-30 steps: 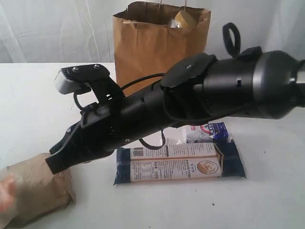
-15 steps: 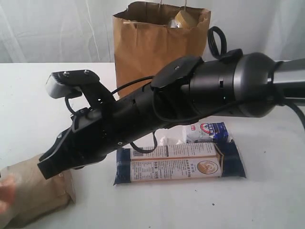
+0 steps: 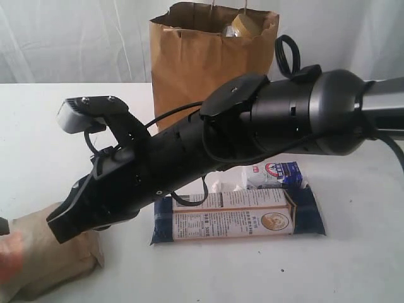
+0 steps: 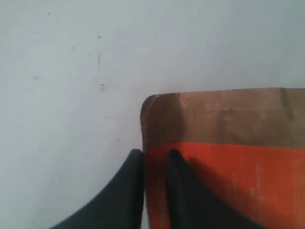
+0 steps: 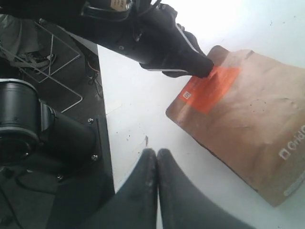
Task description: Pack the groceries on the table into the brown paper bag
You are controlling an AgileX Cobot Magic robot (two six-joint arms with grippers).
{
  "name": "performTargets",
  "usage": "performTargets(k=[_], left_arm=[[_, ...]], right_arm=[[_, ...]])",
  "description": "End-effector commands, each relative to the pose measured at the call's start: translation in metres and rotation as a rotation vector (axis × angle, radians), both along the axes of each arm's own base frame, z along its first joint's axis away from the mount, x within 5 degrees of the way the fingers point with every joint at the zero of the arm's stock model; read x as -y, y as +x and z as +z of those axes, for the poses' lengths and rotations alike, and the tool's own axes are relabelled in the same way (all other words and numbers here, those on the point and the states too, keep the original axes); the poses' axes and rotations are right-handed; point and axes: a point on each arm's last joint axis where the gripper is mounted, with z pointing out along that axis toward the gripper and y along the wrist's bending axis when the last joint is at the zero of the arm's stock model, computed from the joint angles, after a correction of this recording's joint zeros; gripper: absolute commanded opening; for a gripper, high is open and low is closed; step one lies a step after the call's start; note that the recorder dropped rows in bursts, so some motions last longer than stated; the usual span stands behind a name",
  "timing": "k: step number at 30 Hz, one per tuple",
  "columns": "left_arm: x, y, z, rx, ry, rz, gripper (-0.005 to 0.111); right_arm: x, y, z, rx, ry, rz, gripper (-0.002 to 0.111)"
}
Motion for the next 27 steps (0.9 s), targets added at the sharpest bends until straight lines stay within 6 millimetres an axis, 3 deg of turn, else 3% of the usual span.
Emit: performTargets(k=[1,5,9,17,21,24,27], left_arm=[[0.009,-0.003,-0.002,-0.018,-0.023,-0.021,0.002],[0.009,-0.002,-0.001,-0.006,-0.021,-0.020,0.000],[0.010,0.003,0.016,0.049,-0.032,-0.024,0.000],[0.013,0.007,0.084,0.347,-0.081,-0.008,0.000],[0.013,0.003,0.086,0.349,-0.011,-0.116,0.000],[0.016,-0.002,0.081,0.266,-0.034,-0.142,0.000],[0.017,-0.007,0.077,0.208,-0.044,-0.162,0.000]], right_arm=[[-0.001,-0.001,0.003,-0.004,0.014,0.013,0.000],[-0.001,-0.004,0.004,-0.033,0.016,0.030,0.000],[-0.001,-0.004,0.004,-0.045,0.016,0.032,0.000],[-0.001,-0.003,0.003,-0.029,0.006,0.023,0.000],[-0.002,0.007,-0.001,0.002,-0.020,-0.096,0.000],[-0.007,0.020,-0.014,0.077,-0.065,-0.230,0.000],[-0.016,0.025,-0.035,0.047,-0.102,-0.212,0.000]])
